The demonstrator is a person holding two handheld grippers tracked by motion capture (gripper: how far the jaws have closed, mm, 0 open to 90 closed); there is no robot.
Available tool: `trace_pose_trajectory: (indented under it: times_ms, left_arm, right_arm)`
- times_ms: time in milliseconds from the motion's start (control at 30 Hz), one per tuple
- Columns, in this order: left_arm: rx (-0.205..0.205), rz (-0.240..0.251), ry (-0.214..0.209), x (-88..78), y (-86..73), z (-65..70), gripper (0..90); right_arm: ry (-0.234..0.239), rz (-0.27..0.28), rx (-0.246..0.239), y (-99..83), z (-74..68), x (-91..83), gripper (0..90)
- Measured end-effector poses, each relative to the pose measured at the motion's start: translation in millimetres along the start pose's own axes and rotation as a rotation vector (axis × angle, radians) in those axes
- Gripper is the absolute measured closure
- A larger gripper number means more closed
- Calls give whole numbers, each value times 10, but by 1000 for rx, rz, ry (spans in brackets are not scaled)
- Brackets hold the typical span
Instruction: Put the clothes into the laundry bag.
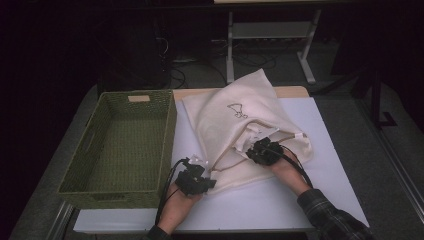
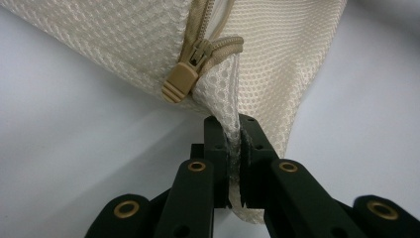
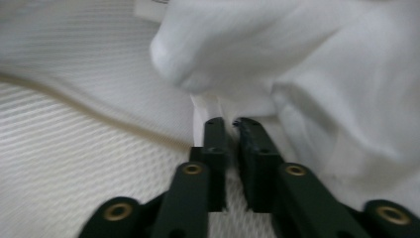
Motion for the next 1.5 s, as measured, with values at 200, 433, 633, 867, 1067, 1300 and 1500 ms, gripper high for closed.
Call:
trace_pose_trajectory:
  times_ms: [200,433,633,867,1067,1300,1500]
  left_arm:
    - [-12,5,-8,1,-5,-10,841]
    - [-5,0,-6,8,-3,-12,840]
    - [-8,6,-3,10,-6,-12,840]
    - [-12,5,-5,8,-4,-17,839]
    - [-17,9,-17,8,-6,-36,840]
    - [-21,9,-16,0,-6,-33,840]
    - [-20,11,-18,-2,-8,-36,840]
  right_arm:
    - [-75,41,35,137,-10,229,878]
    - [-23,34,50,146,7,122,651]
    - [85,80,41,87,74,-353,500]
    - [84,148,40,-5,400,-737,541]
    - [42,194,66,40,752,-859,548]
    - [37,197,24,228,952,-781,549]
    - [42,179,-2,307,965,-533,642]
Point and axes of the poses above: each handheld gripper's, and its own axes: x roughly forward along the jaws, y roughly out of its top, z roughly to its right, the point moved 1 cm from there along x, roughly forward along the jaws, and after that the axes turned 15 degrees about -y, right-handed, at the moved point
